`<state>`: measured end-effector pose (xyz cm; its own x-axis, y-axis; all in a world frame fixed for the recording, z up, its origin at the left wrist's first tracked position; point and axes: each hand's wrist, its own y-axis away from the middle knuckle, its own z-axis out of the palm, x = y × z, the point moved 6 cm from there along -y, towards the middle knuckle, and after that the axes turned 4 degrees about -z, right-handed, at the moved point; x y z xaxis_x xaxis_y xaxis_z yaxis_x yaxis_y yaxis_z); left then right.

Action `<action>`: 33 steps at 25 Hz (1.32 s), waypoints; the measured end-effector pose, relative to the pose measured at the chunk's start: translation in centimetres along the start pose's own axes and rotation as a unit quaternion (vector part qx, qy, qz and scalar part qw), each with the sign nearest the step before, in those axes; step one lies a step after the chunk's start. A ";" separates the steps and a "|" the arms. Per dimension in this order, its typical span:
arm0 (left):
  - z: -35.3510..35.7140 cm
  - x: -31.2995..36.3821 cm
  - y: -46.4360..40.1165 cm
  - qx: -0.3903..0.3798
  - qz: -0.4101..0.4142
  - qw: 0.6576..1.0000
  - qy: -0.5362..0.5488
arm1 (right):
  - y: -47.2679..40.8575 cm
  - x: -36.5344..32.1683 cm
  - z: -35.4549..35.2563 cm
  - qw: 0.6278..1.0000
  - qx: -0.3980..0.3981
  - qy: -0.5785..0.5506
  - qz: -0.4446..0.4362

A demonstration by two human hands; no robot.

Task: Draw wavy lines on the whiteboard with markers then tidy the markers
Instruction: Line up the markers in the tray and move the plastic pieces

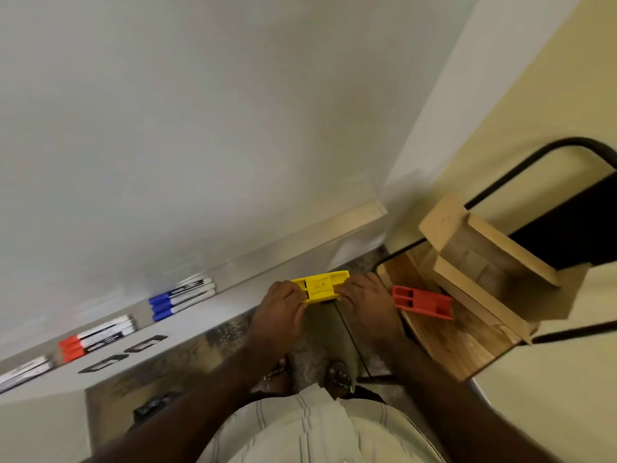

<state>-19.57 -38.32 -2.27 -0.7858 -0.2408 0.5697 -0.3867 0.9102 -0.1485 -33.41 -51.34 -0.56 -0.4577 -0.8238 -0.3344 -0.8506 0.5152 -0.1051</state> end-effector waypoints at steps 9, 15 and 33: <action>-7.0 -9.4 -1.2 0.045 -0.072 0.995 -0.050 | -11.0 -7.2 5.2 0.996 -0.056 0.002 -0.071; -6.4 -12.6 -1.8 0.006 -0.088 0.994 -0.071 | -13.0 -8.1 7.5 0.994 -0.059 0.003 -0.096; -4.1 -3.7 -4.6 0.031 -0.034 0.999 0.002 | -7.1 0.0 3.4 0.998 -0.035 -0.037 -0.029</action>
<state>-12.85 -40.25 -0.35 -0.7547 -0.2992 0.5839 -0.4682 0.8690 -0.1598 -26.54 -54.19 -2.97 -0.3884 -0.8308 -0.3987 -0.8926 0.4466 -0.0610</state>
